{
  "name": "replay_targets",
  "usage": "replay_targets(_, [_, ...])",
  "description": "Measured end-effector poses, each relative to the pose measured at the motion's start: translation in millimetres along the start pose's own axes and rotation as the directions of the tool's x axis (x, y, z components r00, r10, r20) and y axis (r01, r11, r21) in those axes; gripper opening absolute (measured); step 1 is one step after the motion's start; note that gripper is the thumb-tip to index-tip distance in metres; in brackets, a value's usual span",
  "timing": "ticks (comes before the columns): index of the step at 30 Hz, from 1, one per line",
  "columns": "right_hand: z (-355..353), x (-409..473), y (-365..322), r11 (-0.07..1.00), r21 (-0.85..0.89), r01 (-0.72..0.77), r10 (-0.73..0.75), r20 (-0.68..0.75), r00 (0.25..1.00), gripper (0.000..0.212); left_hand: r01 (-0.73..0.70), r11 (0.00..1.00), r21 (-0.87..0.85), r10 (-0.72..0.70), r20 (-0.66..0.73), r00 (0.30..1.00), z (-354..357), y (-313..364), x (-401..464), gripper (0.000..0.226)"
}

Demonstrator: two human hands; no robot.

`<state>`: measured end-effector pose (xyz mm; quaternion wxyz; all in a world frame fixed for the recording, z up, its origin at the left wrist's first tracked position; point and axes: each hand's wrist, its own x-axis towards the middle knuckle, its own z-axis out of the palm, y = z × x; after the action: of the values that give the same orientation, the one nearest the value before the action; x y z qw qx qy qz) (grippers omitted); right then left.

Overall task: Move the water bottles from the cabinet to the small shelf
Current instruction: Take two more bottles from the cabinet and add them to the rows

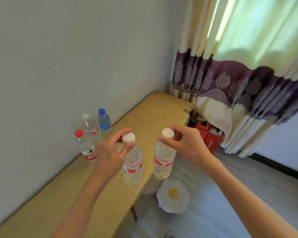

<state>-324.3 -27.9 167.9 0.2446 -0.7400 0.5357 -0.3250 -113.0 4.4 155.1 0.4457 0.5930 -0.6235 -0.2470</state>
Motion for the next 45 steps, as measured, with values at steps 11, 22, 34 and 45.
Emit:
replay_targets(11, [-138.8,-223.3,116.5,0.905,0.006,-0.426,0.383,-0.449,0.808,0.027,-0.236,0.957,-0.166,0.288,0.536,0.794,197.4,107.5,-75.0,0.037])
replay_targets(22, [-269.2,-460.9,202.4,0.71,0.1,-0.697,0.565,-0.671,0.48,0.028,-0.216,0.882,-0.419,0.471,0.757,0.453,417.6,235.9,-219.9,0.034])
replay_targets(34, [-392.4,-641.1,299.2,0.482,0.347,-0.804,0.539,-0.841,-0.039,0.028,-0.164,0.785,-0.598,0.604,0.797,-0.011,659.3,391.7,-348.4,0.033])
replay_targets(45, [-519.7,-758.6,396.2,0.338,0.547,-0.766,0.444,-0.81,-0.383,0.026,-0.238,0.737,-0.633,0.555,0.767,-0.322,870.1,534.8,-449.1,0.036])
